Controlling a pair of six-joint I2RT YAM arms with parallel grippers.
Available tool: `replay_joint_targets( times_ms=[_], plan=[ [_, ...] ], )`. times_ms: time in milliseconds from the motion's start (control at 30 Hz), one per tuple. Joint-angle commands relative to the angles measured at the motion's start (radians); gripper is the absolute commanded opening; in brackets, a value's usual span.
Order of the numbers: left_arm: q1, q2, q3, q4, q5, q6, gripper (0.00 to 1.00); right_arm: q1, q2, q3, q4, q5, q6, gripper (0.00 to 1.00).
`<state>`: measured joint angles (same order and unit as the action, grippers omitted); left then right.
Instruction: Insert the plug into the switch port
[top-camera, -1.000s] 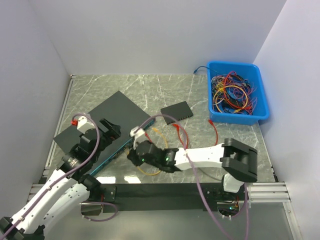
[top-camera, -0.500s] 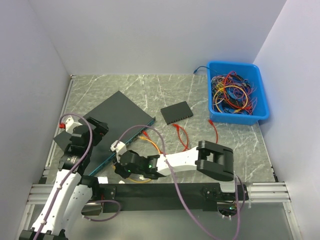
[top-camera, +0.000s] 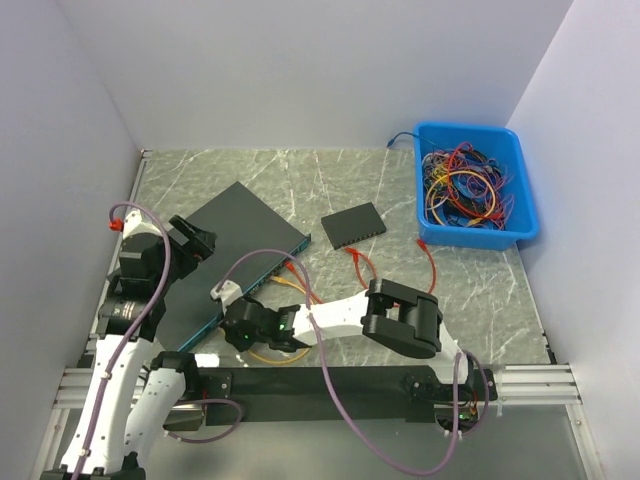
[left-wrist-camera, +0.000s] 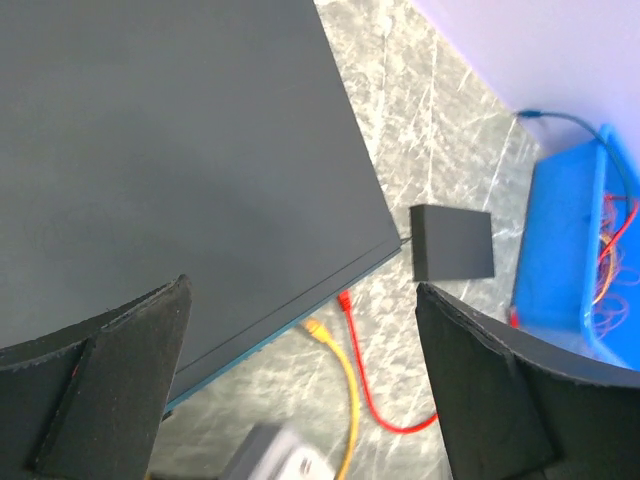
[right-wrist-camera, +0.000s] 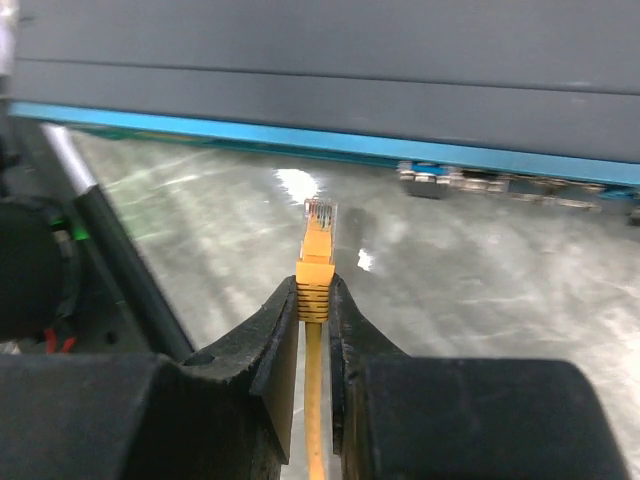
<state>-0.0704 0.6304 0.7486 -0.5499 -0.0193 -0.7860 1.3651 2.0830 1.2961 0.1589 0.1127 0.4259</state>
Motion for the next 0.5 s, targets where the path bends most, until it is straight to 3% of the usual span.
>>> replay_joint_targets(
  times_ms=[0,167,467],
  plan=[
    [0.006,-0.011,0.064,-0.079,0.022,0.109,0.99,-0.017,0.022,0.058,-0.027,0.027,0.01,0.0],
    [0.006,0.008,0.123,-0.088,0.007,0.209,0.99,-0.018,0.041,0.078,-0.048,0.061,0.019,0.0],
    [0.006,0.034,0.066,-0.025,0.077,0.215,0.99,-0.023,0.069,0.111,-0.058,0.07,0.03,0.0]
  ],
)
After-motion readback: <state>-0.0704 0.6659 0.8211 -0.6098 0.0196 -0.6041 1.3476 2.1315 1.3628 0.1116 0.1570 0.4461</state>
